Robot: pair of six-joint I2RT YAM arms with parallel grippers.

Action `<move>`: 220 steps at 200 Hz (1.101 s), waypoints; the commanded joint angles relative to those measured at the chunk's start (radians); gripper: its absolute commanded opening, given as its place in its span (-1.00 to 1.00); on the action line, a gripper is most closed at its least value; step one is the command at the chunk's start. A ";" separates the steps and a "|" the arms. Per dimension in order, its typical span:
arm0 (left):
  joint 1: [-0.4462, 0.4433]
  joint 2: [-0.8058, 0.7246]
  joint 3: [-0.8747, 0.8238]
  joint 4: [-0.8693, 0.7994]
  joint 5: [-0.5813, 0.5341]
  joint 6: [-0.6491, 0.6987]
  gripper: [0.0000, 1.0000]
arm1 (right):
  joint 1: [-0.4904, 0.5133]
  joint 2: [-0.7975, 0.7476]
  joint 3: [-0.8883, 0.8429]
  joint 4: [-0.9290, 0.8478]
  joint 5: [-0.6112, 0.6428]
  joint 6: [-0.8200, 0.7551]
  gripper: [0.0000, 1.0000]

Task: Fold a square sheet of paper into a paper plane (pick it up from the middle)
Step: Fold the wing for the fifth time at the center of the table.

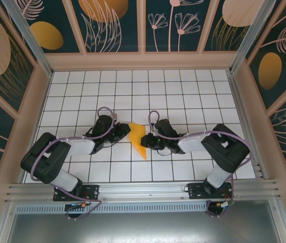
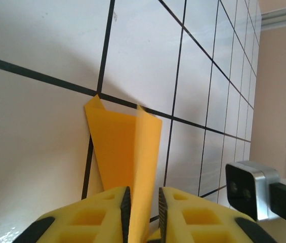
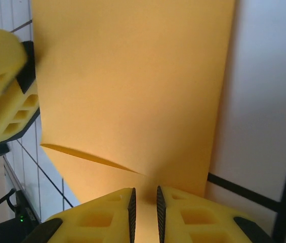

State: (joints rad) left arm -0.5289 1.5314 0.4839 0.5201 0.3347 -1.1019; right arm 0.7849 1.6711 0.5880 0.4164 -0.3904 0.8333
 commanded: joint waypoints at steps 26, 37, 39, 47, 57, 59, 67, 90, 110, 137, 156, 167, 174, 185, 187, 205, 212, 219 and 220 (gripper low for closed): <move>0.004 0.020 0.041 -0.071 0.042 0.100 -0.10 | -0.033 0.027 -0.031 -0.001 -0.031 -0.053 -0.55; 0.006 0.036 0.064 -0.095 0.056 0.124 -0.09 | -0.040 0.026 -0.036 -0.011 -0.034 -0.066 -0.56; 0.005 0.038 0.066 -0.101 0.055 0.128 -0.09 | -0.041 0.026 -0.037 -0.012 -0.034 -0.068 -0.56; 0.005 0.043 0.081 -0.127 0.047 0.139 -0.05 | -0.048 0.022 -0.042 -0.016 -0.038 -0.079 -0.56; 0.004 0.046 0.097 -0.160 0.026 0.156 0.00 | -0.057 0.020 -0.050 -0.014 -0.047 -0.085 -0.56; 0.004 0.046 0.100 -0.168 0.021 0.160 0.01 | -0.060 0.019 -0.052 -0.012 -0.050 -0.086 -0.55; 0.004 0.046 0.115 -0.206 -0.003 0.169 0.07 | -0.068 0.021 -0.058 -0.003 -0.064 -0.090 -0.56; 0.004 0.054 0.147 -0.271 -0.039 0.189 0.08 | -0.082 0.030 -0.069 0.013 -0.098 -0.102 -0.56; 0.004 0.051 0.139 -0.272 -0.060 0.181 0.17 | -0.092 0.036 -0.078 0.013 -0.104 -0.106 -0.56; 0.005 0.080 0.151 -0.285 -0.051 0.180 0.18 | -0.104 0.031 -0.095 0.025 -0.116 -0.109 -0.56; 0.005 0.095 0.142 -0.236 -0.010 0.162 0.19 | -0.109 0.039 -0.099 0.030 -0.123 -0.112 -0.56; 0.005 0.103 0.142 -0.208 0.017 0.157 0.18 | -0.108 0.045 -0.100 0.039 -0.129 -0.107 -0.56; 0.004 0.104 0.140 -0.201 0.022 0.153 0.18 | -0.108 0.049 -0.102 0.047 -0.134 -0.104 -0.56; 0.005 0.106 0.143 -0.203 0.023 0.153 0.18 | -0.108 0.052 -0.102 0.053 -0.134 -0.100 -0.56; 0.004 0.109 0.145 -0.205 0.023 0.156 0.18 | -0.109 0.053 -0.103 0.053 -0.133 -0.100 -0.56; 0.005 0.125 0.157 -0.205 0.038 0.159 0.17 | -0.108 0.053 -0.099 0.046 -0.125 -0.102 -0.56; 0.005 0.134 0.158 -0.198 0.049 0.157 0.15 | -0.108 0.055 -0.096 0.040 -0.124 -0.104 -0.56; 0.005 0.141 0.160 -0.190 0.061 0.155 0.14 | -0.108 0.054 -0.094 0.036 -0.124 -0.106 -0.56; 0.004 0.142 0.160 -0.188 0.063 0.154 0.14 | -0.108 0.055 -0.094 0.035 -0.124 -0.106 -0.56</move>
State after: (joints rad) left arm -0.5220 1.6291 0.6209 0.2916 0.3378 -0.9459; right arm 0.6857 1.6855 0.5205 0.5095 -0.5430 0.7567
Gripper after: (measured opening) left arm 0.577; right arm 0.221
